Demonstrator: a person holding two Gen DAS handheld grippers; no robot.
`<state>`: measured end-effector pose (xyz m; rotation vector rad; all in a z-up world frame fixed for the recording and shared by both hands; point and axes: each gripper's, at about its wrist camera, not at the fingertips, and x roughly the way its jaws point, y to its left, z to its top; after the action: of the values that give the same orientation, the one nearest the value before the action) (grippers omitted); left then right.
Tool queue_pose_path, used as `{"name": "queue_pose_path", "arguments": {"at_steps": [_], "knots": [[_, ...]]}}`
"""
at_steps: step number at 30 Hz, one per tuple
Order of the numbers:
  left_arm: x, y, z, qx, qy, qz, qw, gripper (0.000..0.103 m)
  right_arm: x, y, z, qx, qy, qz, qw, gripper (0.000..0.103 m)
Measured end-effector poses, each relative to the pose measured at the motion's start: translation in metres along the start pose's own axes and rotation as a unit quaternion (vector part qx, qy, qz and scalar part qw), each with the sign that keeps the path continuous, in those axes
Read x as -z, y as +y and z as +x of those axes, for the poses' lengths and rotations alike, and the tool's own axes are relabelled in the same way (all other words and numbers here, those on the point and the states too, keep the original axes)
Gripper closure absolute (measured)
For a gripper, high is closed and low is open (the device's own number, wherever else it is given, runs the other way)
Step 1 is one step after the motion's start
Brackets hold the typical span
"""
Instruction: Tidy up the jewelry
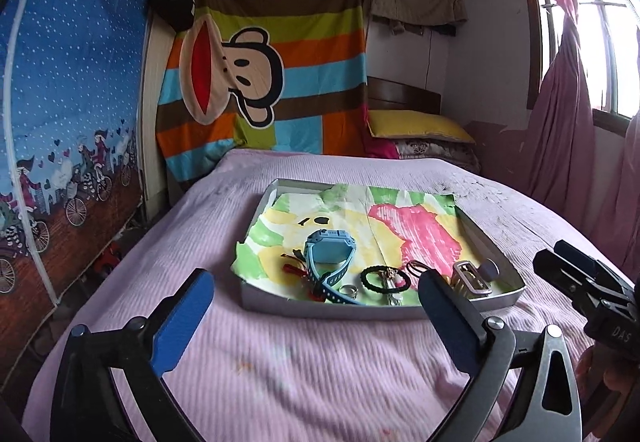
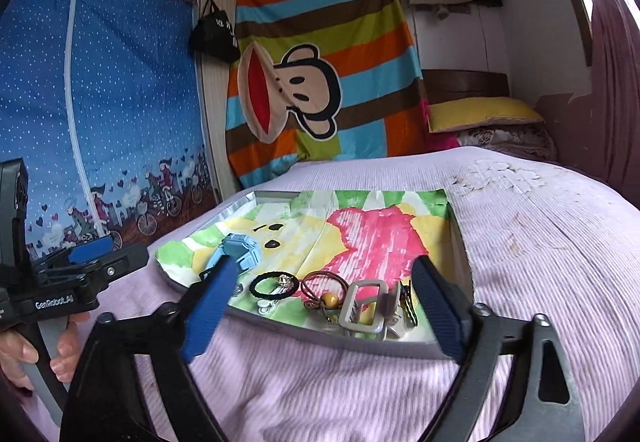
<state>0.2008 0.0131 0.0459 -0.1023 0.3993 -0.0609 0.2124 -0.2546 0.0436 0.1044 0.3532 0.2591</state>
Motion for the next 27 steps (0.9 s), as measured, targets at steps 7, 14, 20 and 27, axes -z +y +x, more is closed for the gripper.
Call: {"name": "queue_pose_path", "arguments": {"at_steps": [7, 14, 20, 27], "knots": [[0.014, -0.001, -0.028, -0.004, -0.017, 0.004, 0.9998, 0.000, 0.010, 0.008, -0.031, 0.001, -0.023, -0.007, 1.000, 0.001], [0.033, -0.002, -0.056, -0.010, -0.031, 0.013, 0.9994, 0.000, 0.025, 0.014, -0.063, 0.004, -0.032, -0.006, 0.999, 0.001], [0.049, -0.002, -0.075, -0.013, -0.033, 0.017, 0.9992, 0.000, 0.042, 0.016, -0.085, 0.008, -0.036, 0.003, 0.999, 0.001], [0.065, 0.000, -0.095, -0.014, -0.039, 0.011, 0.9991, 0.000, 0.061, 0.017, -0.105, 0.011, -0.027, 0.009, 1.000, 0.001]]}}
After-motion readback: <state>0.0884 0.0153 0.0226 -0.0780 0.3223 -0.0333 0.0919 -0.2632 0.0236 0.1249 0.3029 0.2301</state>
